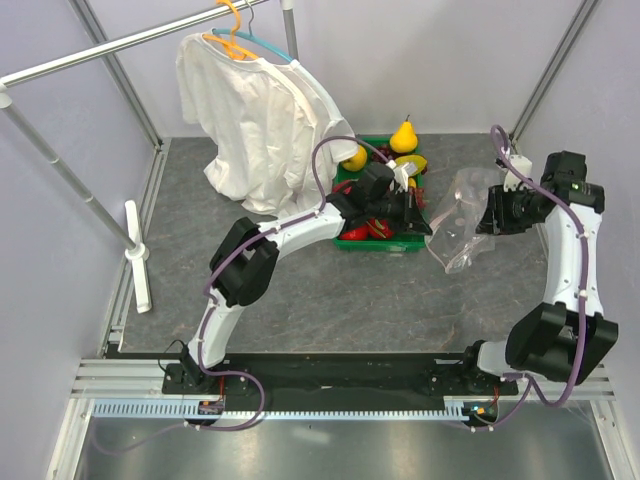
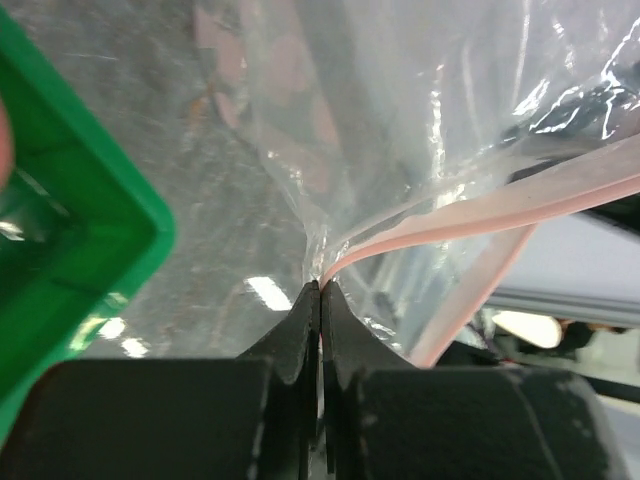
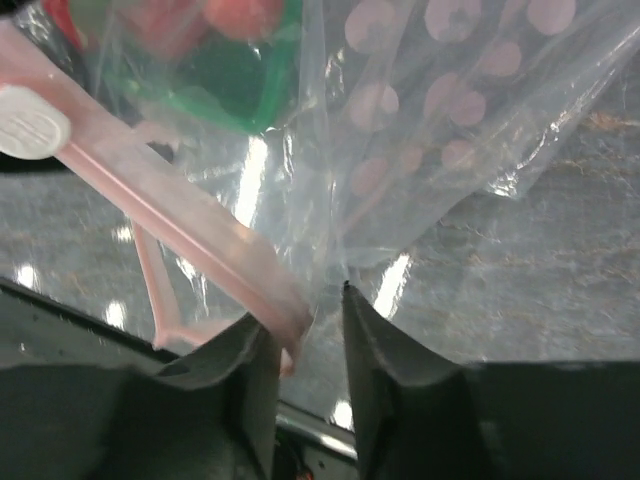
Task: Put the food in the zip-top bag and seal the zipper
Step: Open the zipper of the food storage bag.
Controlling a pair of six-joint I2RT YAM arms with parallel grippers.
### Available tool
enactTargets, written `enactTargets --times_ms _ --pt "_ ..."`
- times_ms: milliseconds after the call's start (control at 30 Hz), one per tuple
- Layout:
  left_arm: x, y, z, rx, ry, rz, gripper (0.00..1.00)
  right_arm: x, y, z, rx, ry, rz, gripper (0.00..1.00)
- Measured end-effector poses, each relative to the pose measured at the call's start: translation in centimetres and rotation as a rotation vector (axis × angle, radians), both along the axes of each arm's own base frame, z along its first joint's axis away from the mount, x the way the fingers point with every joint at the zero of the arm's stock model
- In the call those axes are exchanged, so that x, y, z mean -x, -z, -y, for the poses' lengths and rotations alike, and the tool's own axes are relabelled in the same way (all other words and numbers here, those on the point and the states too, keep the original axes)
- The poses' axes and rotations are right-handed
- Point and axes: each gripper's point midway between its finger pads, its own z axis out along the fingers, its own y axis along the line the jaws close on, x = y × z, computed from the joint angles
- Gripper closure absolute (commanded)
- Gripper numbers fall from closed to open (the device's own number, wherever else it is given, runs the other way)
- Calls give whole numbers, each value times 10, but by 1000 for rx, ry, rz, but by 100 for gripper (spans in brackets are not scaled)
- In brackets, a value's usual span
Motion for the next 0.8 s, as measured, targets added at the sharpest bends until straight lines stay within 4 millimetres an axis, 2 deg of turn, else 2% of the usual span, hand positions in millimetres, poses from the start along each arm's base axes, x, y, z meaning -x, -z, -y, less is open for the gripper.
enactTargets --times_ms 33,100,133,200,233,300,400,500,600,700,800 --pt "2 -3 1 13 -2 -16 98 0 1 -2 -9 13 20 54" --pt "3 -10 3 49 -15 -46 98 2 1 -6 -23 36 55 52" --pt "4 -13 4 63 -21 -65 98 3 -1 -8 -29 48 76 63" --pt "7 -18 3 89 -29 -99 98 4 -4 -11 -34 64 123 76" --pt "7 -19 2 95 -35 -115 98 5 -6 -12 -34 68 142 88" --pt "8 -22 1 107 -43 -134 98 6 -13 -13 -30 85 184 100" --pt "6 -22 -1 105 -55 -141 98 4 -23 -8 2 112 229 100" --pt "2 -14 -8 48 -86 -129 98 3 -30 3 54 141 223 100" --pt "1 -6 -15 -23 -88 -81 98 3 -49 16 116 157 221 100" --pt "9 -10 -12 -61 -52 -7 98 12 -61 23 177 168 201 100" --pt "27 -14 -3 -99 1 54 98 28 -65 29 230 166 158 100"
